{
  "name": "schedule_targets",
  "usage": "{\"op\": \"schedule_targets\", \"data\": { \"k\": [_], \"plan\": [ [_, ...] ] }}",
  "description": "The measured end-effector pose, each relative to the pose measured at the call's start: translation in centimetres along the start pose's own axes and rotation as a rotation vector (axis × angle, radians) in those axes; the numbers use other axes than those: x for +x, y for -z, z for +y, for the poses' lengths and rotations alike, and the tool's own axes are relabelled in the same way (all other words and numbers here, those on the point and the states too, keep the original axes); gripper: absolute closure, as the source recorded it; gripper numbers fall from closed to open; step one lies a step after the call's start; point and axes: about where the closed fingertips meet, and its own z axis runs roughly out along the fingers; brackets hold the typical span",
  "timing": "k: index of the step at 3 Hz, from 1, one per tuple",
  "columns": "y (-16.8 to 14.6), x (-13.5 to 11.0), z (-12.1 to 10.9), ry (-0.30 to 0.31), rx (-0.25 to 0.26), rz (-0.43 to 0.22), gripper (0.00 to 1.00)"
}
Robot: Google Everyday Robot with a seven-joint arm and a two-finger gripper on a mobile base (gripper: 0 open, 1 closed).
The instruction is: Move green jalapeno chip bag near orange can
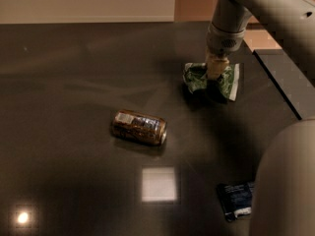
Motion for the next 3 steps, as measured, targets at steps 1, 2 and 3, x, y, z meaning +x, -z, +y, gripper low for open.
{"op": "schedule_targets", "data": {
  "k": [1, 2, 3],
  "plan": [
    [1.2, -1.1, 2.7, 0.005, 0.0, -0.013, 1.0],
    [0.9, -2.4, 6.9, 0.043, -0.039, -0.024, 1.0],
    [0.4, -3.6, 9.4, 0.088, -0.065, -0.033, 1.0]
  ]
}}
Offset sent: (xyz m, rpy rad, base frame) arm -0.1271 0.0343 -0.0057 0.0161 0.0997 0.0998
